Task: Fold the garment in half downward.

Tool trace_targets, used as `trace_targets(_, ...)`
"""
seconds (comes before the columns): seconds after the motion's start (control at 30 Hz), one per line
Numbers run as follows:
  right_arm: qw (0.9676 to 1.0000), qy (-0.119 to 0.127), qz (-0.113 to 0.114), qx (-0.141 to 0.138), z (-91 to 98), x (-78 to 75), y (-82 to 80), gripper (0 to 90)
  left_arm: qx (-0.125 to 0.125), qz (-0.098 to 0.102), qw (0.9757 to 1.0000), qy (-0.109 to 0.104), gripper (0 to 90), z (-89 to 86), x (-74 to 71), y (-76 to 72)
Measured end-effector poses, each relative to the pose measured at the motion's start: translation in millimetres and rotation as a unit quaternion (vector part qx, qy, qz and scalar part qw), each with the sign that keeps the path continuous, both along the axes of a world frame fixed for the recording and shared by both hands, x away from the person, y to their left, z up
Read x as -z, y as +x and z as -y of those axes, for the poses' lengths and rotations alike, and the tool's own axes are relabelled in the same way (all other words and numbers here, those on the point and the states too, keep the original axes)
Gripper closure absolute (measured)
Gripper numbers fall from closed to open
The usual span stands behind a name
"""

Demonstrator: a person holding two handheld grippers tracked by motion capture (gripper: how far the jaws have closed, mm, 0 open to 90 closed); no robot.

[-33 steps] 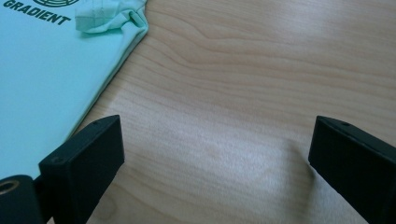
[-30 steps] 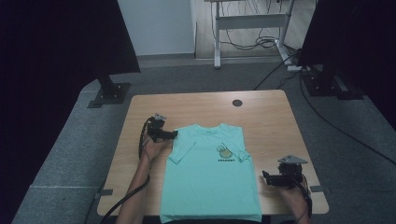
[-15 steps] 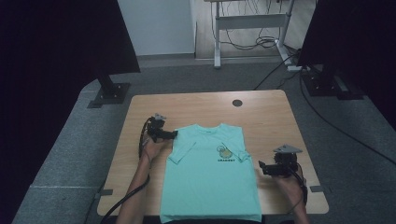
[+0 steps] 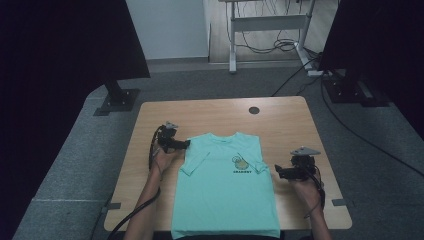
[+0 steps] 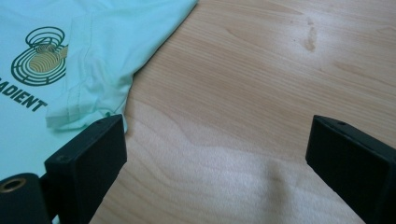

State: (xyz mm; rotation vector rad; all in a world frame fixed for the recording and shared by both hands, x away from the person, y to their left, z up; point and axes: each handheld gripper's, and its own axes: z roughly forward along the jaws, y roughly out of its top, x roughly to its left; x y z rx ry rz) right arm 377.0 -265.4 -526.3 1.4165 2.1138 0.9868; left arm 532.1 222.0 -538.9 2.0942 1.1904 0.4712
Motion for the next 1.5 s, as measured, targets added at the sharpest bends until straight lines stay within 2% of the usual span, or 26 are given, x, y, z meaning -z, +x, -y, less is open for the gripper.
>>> trace_targets(0.23,0.9999,-0.004,0.001,-0.011,-5.5,0.2,12.2,5.6,0.0,0.0,1.0,0.0,3.7,0.1,0.0,-0.1)
trace_targets(0.73,0.9999,-0.002,0.008,-0.014,-13.7,-2.6,43.9,5.5,0.001,0.001,1.0,0.0,3.9,0.0,0.0,0.1)
trace_targets(1.17,0.9997,0.011,0.015,-0.017,-20.8,-4.1,70.9,5.6,0.001,0.001,1.0,0.0,3.9,0.0,0.0,0.0)
trace_targets(1.5,0.9993,0.019,0.011,-0.031,-27.2,0.1,90.8,8.9,0.001,0.001,1.0,0.0,3.9,0.0,0.1,0.0)
